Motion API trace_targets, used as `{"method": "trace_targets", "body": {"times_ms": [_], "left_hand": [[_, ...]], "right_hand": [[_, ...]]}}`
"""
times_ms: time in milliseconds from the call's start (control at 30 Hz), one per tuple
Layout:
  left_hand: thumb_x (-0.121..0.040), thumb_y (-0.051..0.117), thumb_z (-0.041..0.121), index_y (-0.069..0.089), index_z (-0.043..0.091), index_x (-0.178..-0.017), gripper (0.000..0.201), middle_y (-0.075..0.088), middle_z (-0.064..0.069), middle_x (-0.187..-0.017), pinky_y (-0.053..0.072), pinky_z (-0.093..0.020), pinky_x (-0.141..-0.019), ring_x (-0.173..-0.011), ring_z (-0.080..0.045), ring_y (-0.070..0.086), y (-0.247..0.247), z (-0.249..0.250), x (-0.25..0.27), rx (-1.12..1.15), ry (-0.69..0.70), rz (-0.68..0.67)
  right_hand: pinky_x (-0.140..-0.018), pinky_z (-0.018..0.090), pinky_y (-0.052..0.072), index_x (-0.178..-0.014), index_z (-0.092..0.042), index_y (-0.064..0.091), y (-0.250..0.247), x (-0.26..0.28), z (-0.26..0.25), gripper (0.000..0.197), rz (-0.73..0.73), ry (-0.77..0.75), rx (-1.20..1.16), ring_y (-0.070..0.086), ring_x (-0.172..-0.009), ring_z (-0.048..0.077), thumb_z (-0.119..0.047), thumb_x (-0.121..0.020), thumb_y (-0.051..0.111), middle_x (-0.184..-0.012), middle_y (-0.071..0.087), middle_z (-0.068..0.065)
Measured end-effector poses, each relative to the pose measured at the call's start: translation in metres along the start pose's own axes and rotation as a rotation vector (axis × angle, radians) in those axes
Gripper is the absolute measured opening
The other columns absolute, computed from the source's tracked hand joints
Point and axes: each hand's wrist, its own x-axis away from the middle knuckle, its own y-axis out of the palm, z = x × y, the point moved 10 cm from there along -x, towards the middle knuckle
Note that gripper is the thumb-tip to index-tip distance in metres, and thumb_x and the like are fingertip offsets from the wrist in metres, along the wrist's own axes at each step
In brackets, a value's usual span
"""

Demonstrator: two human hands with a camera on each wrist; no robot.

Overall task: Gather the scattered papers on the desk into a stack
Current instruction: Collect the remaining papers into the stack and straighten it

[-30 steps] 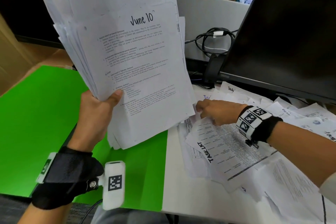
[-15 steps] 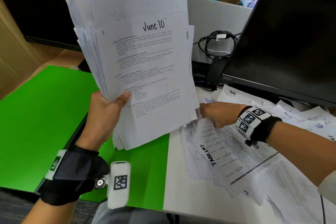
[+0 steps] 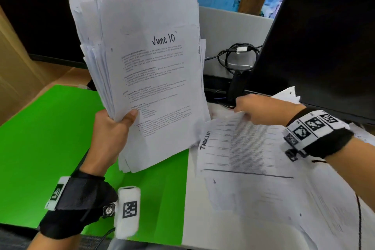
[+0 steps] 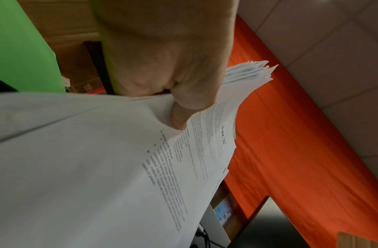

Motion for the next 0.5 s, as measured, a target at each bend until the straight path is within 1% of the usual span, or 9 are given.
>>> {"method": "trace_targets", "body": {"times_ms": [67,133,200,233,300,367,400,433,500], "left_hand": [[-0.091,0.062,0.001,0.063,0.016,-0.114,0.027,0.067,0.011,-0.105,0.052,-0.008,-0.072,-0.085,0.011,0.066,-0.001,0.002,0.000,-0.026,0.016,0.001],[-0.091,0.062,0.002,0.063,0.016,-0.114,0.026,0.066,0.015,-0.103,0.051,-0.007,-0.070,-0.085,0.011,0.065,-0.001,0.003,0.001,-0.042,0.022,-0.005],[-0.091,0.062,0.001,0.064,0.017,-0.112,0.026,0.069,0.022,-0.096,0.052,-0.008,-0.069,-0.084,0.010,0.066,0.003,0.002,0.001,-0.026,0.015,-0.013],[-0.090,0.063,0.001,0.065,0.018,-0.110,0.026,0.071,0.024,-0.089,0.052,-0.008,-0.069,-0.084,0.009,0.067,0.005,0.001,0.001,-0.006,0.006,-0.019],[-0.090,0.063,0.000,0.066,0.020,-0.105,0.026,0.073,0.026,-0.085,0.053,-0.010,-0.068,-0.085,0.006,0.069,0.013,-0.002,0.001,0.051,-0.022,-0.045],[-0.090,0.063,-0.001,0.068,0.020,-0.104,0.026,0.075,0.020,-0.091,0.056,-0.016,-0.072,-0.091,-0.003,0.071,0.022,-0.003,0.001,0.113,-0.047,-0.079],[-0.089,0.063,-0.001,0.068,0.020,-0.106,0.027,0.076,0.014,-0.098,0.057,-0.020,-0.075,-0.095,-0.008,0.071,0.027,-0.001,0.002,0.135,-0.053,-0.105],[-0.089,0.063,0.000,0.068,0.018,-0.111,0.029,0.075,0.009,-0.105,0.058,-0.023,-0.078,-0.099,-0.012,0.071,0.033,0.002,0.004,0.154,-0.055,-0.141],[-0.085,0.070,0.010,0.069,0.015,-0.117,0.033,0.073,0.000,-0.114,0.058,-0.027,-0.077,-0.104,-0.016,0.070,0.047,0.007,0.010,0.217,-0.070,-0.260]], "right_hand": [[-0.072,0.033,0.048,-0.085,-0.011,0.070,-0.044,0.020,0.014,0.009,0.120,0.031,-0.054,0.058,-0.081,0.019,-0.006,-0.085,0.062,-0.086,0.060,-0.001],[-0.070,0.030,0.048,-0.083,-0.012,0.071,-0.089,0.043,0.030,0.003,0.256,0.074,-0.152,0.062,-0.078,0.017,-0.009,-0.083,0.070,-0.082,0.065,-0.003],[-0.074,0.027,0.047,-0.093,-0.015,0.072,-0.123,0.066,0.052,0.015,0.408,0.150,-0.332,0.064,-0.083,0.014,-0.010,-0.080,0.075,-0.090,0.069,-0.004],[-0.076,0.027,0.049,-0.100,-0.015,0.071,-0.133,0.076,0.062,0.024,0.481,0.183,-0.464,0.066,-0.087,0.013,-0.008,-0.078,0.077,-0.095,0.070,-0.005],[-0.077,0.025,0.057,-0.111,-0.012,0.068,-0.137,0.088,0.071,0.037,0.591,0.174,-0.844,0.070,-0.093,0.012,-0.005,-0.075,0.076,-0.104,0.073,-0.004],[-0.077,0.025,0.058,-0.116,-0.009,0.065,-0.122,0.085,0.063,0.048,0.625,0.116,-1.288,0.070,-0.099,0.014,-0.007,-0.069,0.074,-0.110,0.072,0.001],[-0.077,0.027,0.058,-0.115,-0.009,0.065,-0.111,0.079,0.057,0.050,0.630,0.104,-1.446,0.069,-0.101,0.015,-0.009,-0.066,0.074,-0.112,0.072,0.001],[-0.078,0.028,0.058,-0.114,-0.009,0.065,-0.099,0.072,0.052,0.049,0.642,0.113,-1.557,0.069,-0.102,0.016,-0.008,-0.065,0.073,-0.111,0.072,0.000],[-0.078,0.030,0.058,-0.114,-0.008,0.064,-0.071,0.056,0.039,0.039,0.657,0.150,-1.739,0.069,-0.101,0.018,0.000,-0.076,0.067,-0.109,0.073,0.001]]}}
